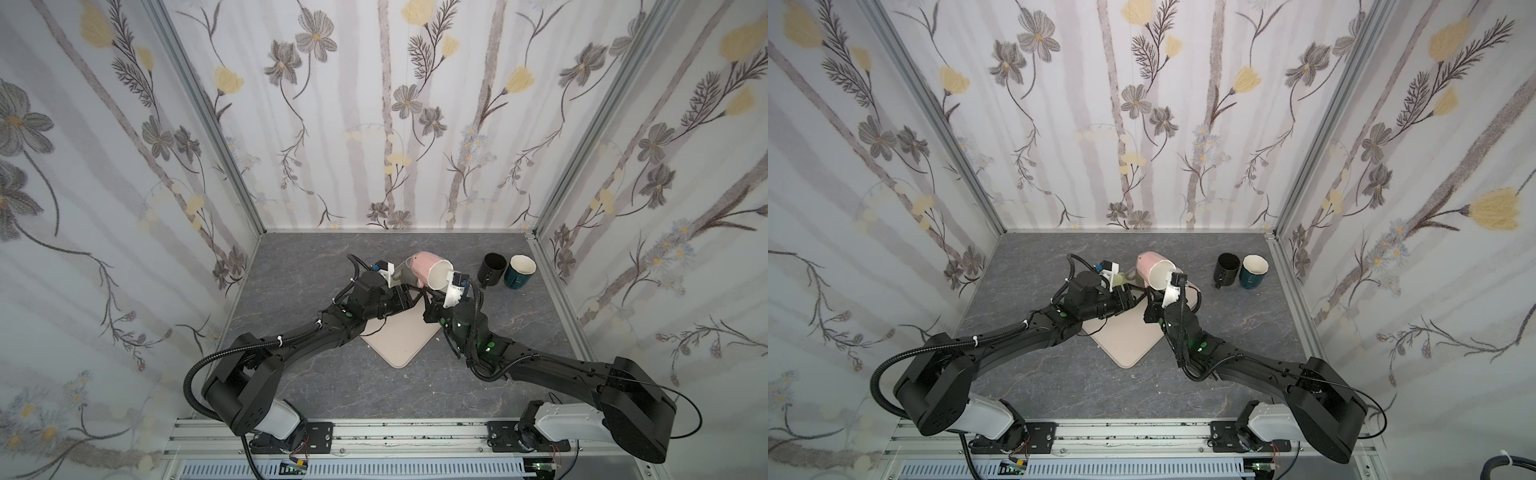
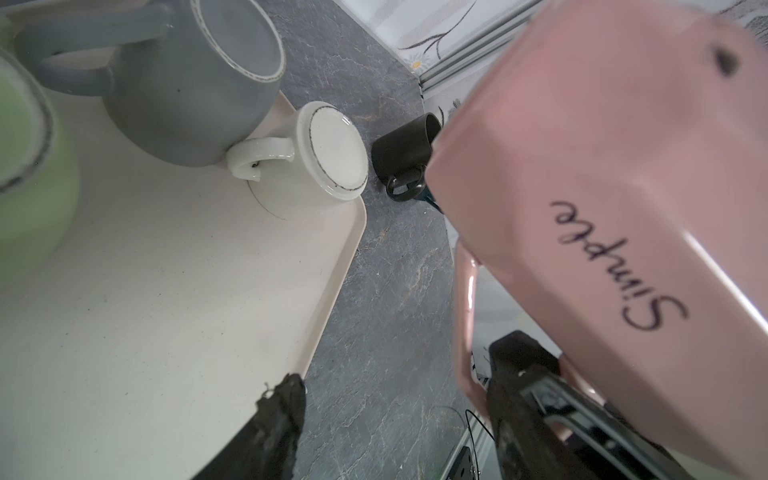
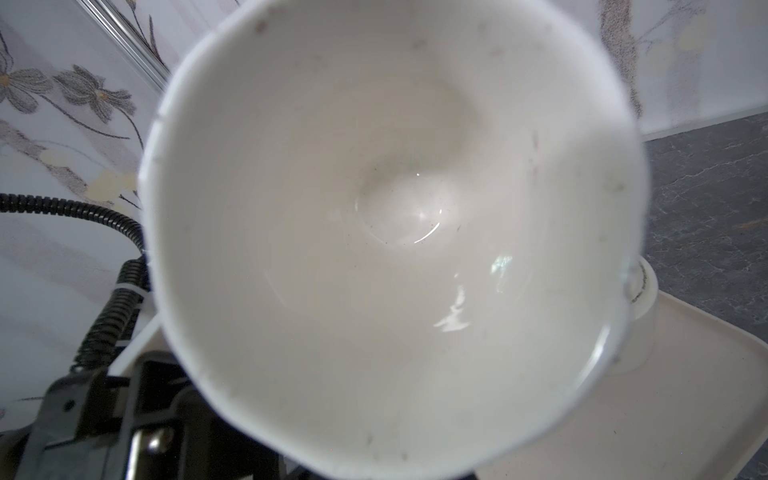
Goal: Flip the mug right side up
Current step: 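Release the pink mug with the left gripper while the right gripper holds it, then carry the pink mug mouth-up beside the black mug with the right gripper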
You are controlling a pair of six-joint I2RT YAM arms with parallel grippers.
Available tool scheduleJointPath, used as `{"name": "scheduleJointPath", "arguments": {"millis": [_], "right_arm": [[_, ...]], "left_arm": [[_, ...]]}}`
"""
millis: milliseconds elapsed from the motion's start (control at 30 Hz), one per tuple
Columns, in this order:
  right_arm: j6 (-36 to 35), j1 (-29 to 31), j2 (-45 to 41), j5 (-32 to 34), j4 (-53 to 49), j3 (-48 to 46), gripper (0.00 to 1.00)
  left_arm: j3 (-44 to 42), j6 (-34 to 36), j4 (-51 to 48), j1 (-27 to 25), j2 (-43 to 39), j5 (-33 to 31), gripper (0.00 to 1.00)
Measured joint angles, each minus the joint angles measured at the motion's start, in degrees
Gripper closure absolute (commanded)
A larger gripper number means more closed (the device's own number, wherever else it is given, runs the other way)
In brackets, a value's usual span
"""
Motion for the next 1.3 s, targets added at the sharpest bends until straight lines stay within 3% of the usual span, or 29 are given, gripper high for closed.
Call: {"name": "scheduleJointPath", "arguments": {"millis": [400, 867, 1133, 1300], "right_arm": [[7.72, -0.85, -1.07, 7.23, -7.58, 1.42, 1.0], [10.21, -2.25, -5.27, 9.29, -19.04, 1.86, 1.0], [9.33, -8.96, -10.08, 8.41, -28.39, 2.69, 1.0], [6.34, -15.72, -8.74, 5.16, -35.56, 7.41, 1.0]], "left_arm": [[-3.82, 4.37, -3.1, -0.11, -6.8, -0.33, 0.0], [-19.12, 18.75, -2.05, 0.2, -16.87, -10.95, 0.0], [-24.22, 22.4, 2.51, 0.26, -15.87, -15.76, 0.0], [-24.28, 22.36, 4.07, 0.26, -13.05, -16.63, 0.0]]}}
